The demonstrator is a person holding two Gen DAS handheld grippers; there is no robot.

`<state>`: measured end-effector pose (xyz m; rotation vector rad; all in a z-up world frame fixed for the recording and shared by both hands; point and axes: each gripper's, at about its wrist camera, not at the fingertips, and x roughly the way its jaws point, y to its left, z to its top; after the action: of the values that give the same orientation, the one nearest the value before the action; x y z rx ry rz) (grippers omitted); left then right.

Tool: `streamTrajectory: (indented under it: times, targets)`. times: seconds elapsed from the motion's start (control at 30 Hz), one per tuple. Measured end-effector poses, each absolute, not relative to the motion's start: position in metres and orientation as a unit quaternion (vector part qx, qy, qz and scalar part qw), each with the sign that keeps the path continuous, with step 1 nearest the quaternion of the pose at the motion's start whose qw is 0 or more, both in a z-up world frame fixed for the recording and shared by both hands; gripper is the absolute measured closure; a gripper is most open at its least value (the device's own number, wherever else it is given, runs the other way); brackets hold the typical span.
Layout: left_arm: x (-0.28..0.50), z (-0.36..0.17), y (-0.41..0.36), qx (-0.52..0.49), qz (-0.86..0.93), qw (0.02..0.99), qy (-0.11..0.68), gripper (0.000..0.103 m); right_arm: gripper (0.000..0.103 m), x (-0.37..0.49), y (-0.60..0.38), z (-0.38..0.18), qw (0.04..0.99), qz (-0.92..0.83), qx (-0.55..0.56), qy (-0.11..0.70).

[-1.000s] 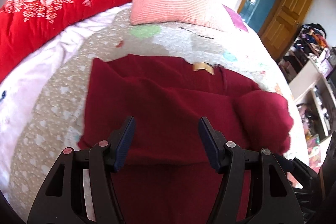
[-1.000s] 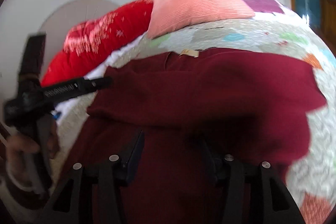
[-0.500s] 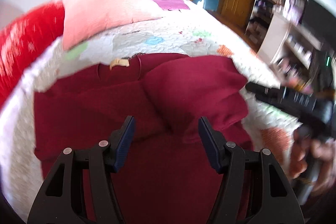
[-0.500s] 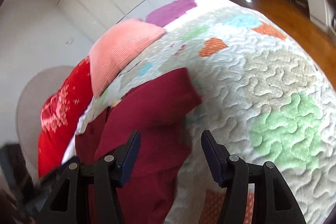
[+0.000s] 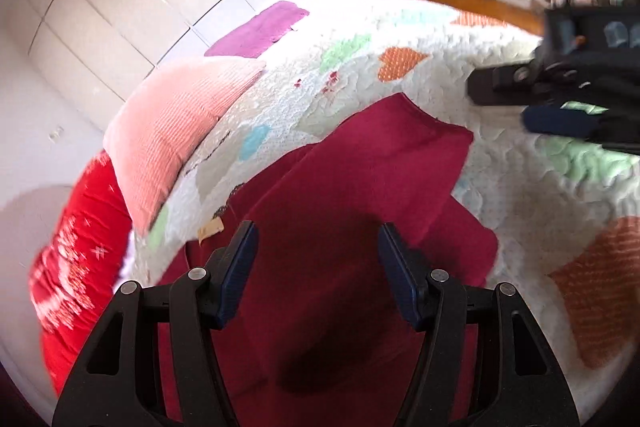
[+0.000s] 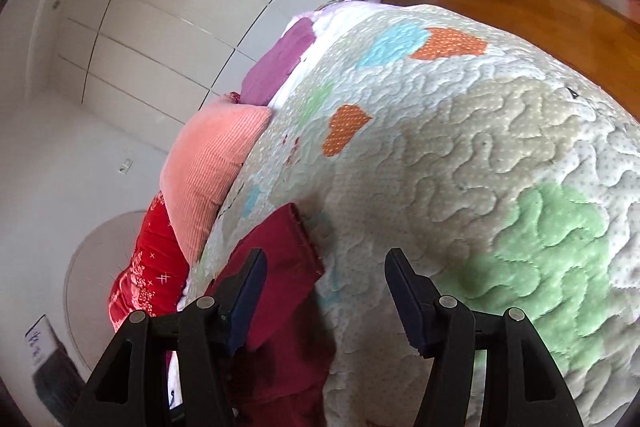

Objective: Fold small clothes

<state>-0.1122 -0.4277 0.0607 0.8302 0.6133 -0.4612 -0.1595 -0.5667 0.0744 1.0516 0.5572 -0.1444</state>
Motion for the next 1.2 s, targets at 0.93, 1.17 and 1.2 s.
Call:
streamTrajectory:
  times: [0.93, 1.17, 1.2]
  targets:
    - [-0.098, 0.097, -0.376, 0.201, -0.351, 0.832, 0.38, 0.044, 0.076, -0.117, -0.551, 0.084, 0.837, -0.01, 0.466, 0.286]
    - [-0.11, 0.091, -0.408, 0.24, -0.378, 0.823, 0.349, 0.042, 0.091, -0.124, -0.563, 0.102, 0.83, 0.023, 0.498, 0.248]
    - [-0.11, 0.087, -0.412, 0.252, -0.374, 0.822, 0.349, 0.042, 0.092, -0.123, -0.563, 0.103, 0.829, 0.025, 0.502, 0.247]
